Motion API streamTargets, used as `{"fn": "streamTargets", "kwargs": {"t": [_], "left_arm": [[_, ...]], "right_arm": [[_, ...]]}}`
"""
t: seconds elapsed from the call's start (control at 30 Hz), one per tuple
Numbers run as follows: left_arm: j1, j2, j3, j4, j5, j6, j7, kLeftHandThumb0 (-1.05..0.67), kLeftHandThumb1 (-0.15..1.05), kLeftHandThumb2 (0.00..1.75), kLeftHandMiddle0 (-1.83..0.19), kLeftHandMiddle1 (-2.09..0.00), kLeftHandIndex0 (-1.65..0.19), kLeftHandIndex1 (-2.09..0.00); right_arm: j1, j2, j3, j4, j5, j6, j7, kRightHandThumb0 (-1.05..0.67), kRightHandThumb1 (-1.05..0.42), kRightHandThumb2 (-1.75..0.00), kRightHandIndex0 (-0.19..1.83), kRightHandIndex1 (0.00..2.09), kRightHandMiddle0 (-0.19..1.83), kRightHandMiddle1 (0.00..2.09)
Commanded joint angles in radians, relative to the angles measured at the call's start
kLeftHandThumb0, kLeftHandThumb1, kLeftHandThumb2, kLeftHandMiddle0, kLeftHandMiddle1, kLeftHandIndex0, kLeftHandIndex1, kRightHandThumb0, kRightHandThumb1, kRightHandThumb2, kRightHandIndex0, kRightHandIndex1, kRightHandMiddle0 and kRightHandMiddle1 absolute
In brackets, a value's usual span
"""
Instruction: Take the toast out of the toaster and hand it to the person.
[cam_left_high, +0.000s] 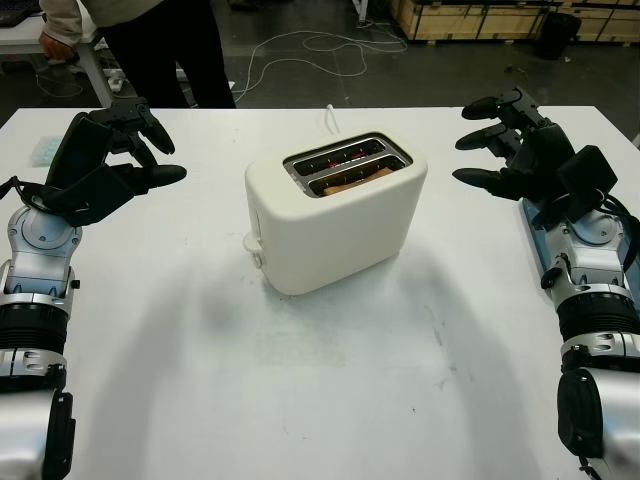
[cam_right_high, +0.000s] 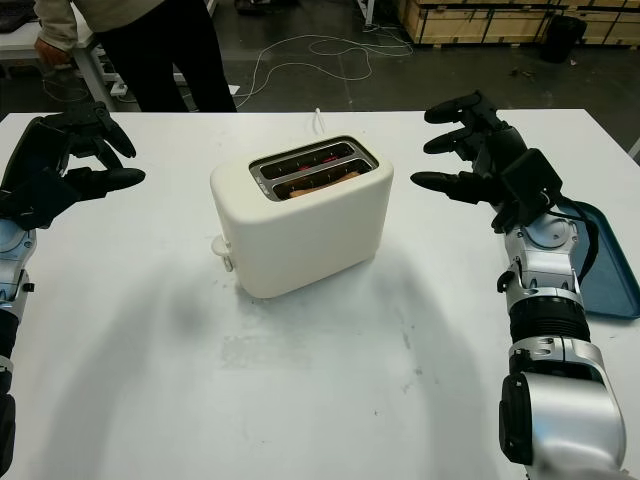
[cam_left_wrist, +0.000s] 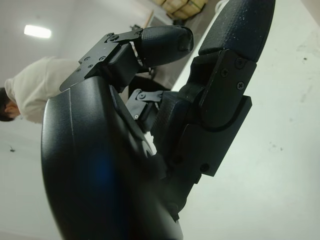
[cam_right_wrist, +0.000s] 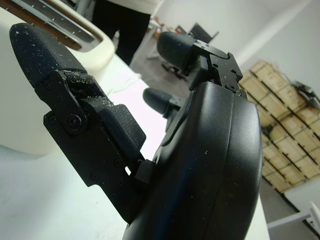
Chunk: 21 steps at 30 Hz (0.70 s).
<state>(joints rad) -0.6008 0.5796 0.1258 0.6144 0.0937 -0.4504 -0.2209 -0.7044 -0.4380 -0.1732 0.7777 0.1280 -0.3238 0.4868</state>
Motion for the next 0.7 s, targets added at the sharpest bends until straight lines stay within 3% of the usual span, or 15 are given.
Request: {"fn": "streamTargets", "kwargs": {"t": [0.0,0.67], "left_arm": [[-0.001,-0.001,-0.002,-0.005,-0.004,0.005,-0.001,-1.05,0.84,0.00,-0.69,-1.51,-0.63,-1.51],[-0.001,-0.003,-0.001,-0.001,-0.006,-0.007,0.000,-1.05,0.84,0.00,-0.70,-1.51,-0.63,-1.52]], "right_arm": [[0.005,0.005,-0.003,-0.003,0.005,-0.012,-0.004,-1.05,-0.61,-0.01,0.00,1.52,0.07,1.34],[0.006,0.007,-0.006,-0.006,0.012,-0.007,0.002,-1.05,-0.60,0.00,0.00,1.52,0.07,1.33]]}}
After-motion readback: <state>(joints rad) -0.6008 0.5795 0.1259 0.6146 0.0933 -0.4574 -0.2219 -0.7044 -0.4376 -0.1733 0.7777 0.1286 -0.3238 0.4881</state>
